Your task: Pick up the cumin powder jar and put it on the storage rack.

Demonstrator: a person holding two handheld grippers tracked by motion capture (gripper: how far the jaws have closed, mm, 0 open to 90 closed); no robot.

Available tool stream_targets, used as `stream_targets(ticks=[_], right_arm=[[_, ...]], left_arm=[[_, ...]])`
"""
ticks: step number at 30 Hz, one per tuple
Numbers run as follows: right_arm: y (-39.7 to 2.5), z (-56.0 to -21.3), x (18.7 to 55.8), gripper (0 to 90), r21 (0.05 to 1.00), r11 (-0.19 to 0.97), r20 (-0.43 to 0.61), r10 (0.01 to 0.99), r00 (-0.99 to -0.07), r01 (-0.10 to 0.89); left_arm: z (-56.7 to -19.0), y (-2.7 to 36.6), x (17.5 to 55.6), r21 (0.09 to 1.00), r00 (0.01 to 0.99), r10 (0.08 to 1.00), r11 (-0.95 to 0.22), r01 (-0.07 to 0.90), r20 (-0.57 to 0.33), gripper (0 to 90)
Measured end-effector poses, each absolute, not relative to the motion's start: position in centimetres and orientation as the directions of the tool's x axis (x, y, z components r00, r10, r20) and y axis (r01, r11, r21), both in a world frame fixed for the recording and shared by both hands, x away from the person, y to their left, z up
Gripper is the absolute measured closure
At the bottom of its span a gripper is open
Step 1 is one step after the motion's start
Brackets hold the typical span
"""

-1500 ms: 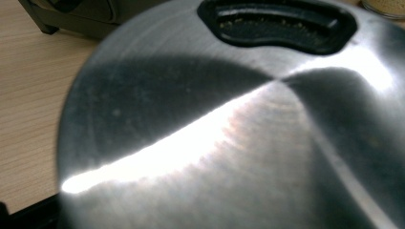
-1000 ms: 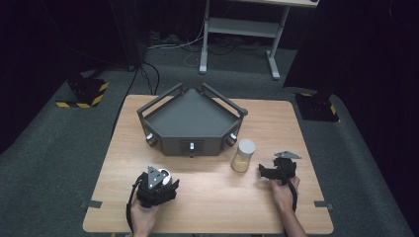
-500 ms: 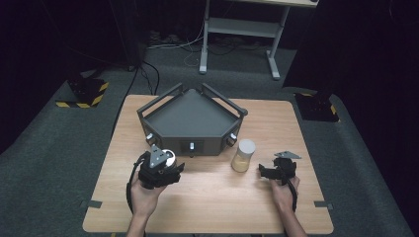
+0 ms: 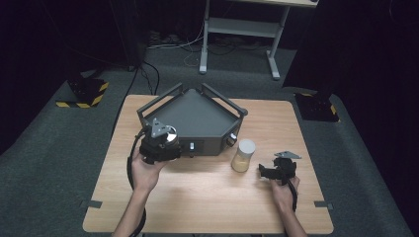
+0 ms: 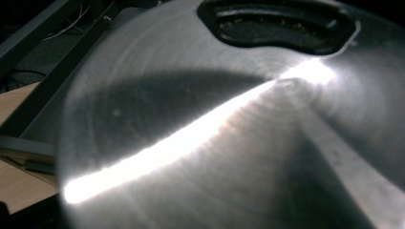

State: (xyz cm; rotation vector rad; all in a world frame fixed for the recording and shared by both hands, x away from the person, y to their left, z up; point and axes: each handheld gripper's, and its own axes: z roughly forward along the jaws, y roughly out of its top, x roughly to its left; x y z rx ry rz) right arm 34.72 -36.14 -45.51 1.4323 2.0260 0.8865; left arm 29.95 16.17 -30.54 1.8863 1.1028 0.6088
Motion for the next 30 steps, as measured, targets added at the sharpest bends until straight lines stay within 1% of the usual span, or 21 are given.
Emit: stream_targets(ticks=[11,17,22,30], right_arm=[[-36.2,-45.5,34.7,5.6,0.749,0.233,-0.028,0.946,-0.323,0.62],[-36.3,-45.5,34.8,5.6,0.749,0.233,-0.026,0.946,-0.324,0.62],[-36.3,-45.5,34.8,5.6,0.749,0.233,-0.026,0.946,-0.324,0.621],[-36.3,-45.5,34.8,5.4,0.748,0.236,-0.025,0.944,-0.329,0.62]], left_arm=[[-29.4,14.5,34.1,0.841,0.446,0.894,-0.219,0.494,-0.029,31.8],[-29.1,12.9,36.1,0.837,0.426,0.904,-0.236,0.494,0.004,31.8],[-29.5,12.1,38.0,0.831,0.4,0.916,-0.212,0.514,-0.014,31.7],[-30.6,10.6,40.5,0.808,0.358,0.934,-0.208,0.551,-0.003,31.8]])
